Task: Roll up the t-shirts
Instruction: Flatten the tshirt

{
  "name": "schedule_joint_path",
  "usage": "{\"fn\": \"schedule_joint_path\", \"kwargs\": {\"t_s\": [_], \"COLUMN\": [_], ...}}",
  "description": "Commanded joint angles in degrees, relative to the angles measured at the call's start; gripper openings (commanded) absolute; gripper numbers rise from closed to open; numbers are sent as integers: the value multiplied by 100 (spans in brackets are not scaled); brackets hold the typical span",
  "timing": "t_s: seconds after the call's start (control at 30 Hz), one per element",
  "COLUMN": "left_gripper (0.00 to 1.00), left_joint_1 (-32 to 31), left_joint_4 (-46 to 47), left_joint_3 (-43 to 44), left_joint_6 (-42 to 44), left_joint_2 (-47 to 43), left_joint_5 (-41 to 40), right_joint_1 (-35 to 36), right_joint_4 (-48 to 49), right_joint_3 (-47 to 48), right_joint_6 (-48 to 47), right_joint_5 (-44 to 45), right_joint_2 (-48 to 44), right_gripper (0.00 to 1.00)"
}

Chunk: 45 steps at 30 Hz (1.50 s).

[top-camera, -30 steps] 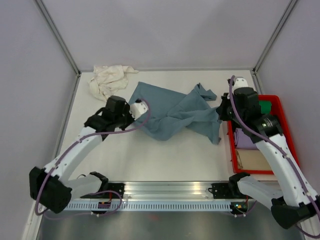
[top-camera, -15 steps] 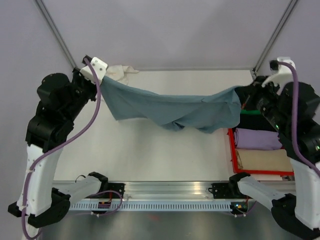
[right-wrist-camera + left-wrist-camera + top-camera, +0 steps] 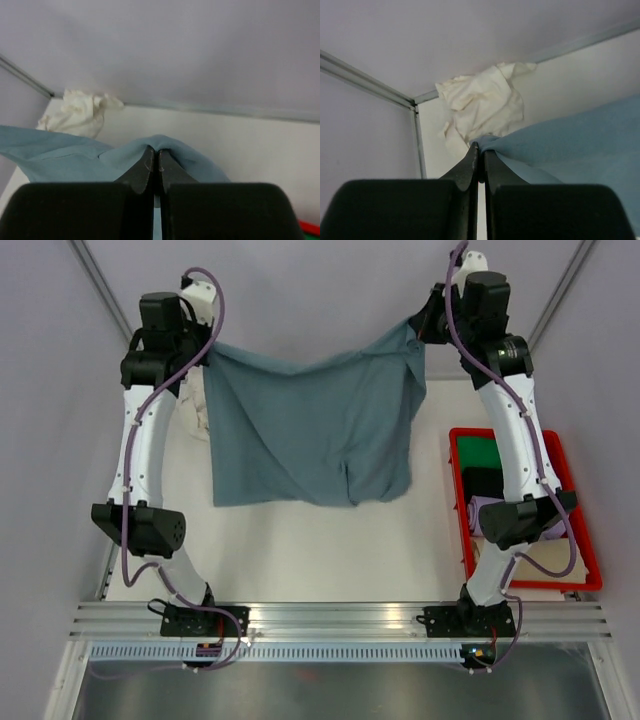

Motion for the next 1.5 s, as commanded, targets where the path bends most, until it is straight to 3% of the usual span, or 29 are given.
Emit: {"fn": "schedule_joint_path", "kwargs": {"t_s": [0.0, 0.13, 0.27, 0.37, 0.4, 0.57, 0.73, 0.87, 1.0, 1.2, 1.47], "left_gripper": [2, 2, 2, 2, 2, 2, 2, 2, 2, 2, 2], "left_joint_1": [329, 506, 726, 717, 717, 717, 717, 717, 708, 708, 717], "left_joint_4": [850, 1010, 1045, 1045, 1054, 1115, 1168, 1194, 1300, 1335, 879], "left_joint_3": [1018, 1519, 1591, 1083, 550, -1675, -4400, -6401, -7522, -8323, -8718], "left_joint_6": [-567, -383, 12, 214, 285, 995, 1603, 2165, 2518, 2703, 2826], "left_joint_2": [-359, -105, -51, -321, -454, -1394, -2386, -2871, -3188, -3487, -4251], "left_joint_5": [-51, -87, 17, 499, 606, 1247, 1371, 1591, 1495, 1381, 924], "right_joint_1": [-224, -549, -875, -893, -902, -552, 248, 837, 1172, 1839, 2534], "right_joint_4": [1615, 2698, 2709, 2463, 2419, 2656, 2085, 1506, 1487, 1381, 259], "right_joint_3": [1293, 916, 1092, 278, -135, -3966, -7170, -8811, -10076, -10545, -9992], "right_joint_6": [183, 174, -98, -230, -204, -81, 944, 1614, 2221, 2801, 2925], "right_joint_5": [109, 584, 584, 497, 375, 496, 1216, 1200, 945, 857, 1182], "right_joint_2": [-255, -563, -466, -833, -1036, -3004, -4628, -5290, -5599, -5582, -5765], "right_gripper": [0, 0, 0, 0, 0, 0, 0, 0, 0, 0, 0]}}
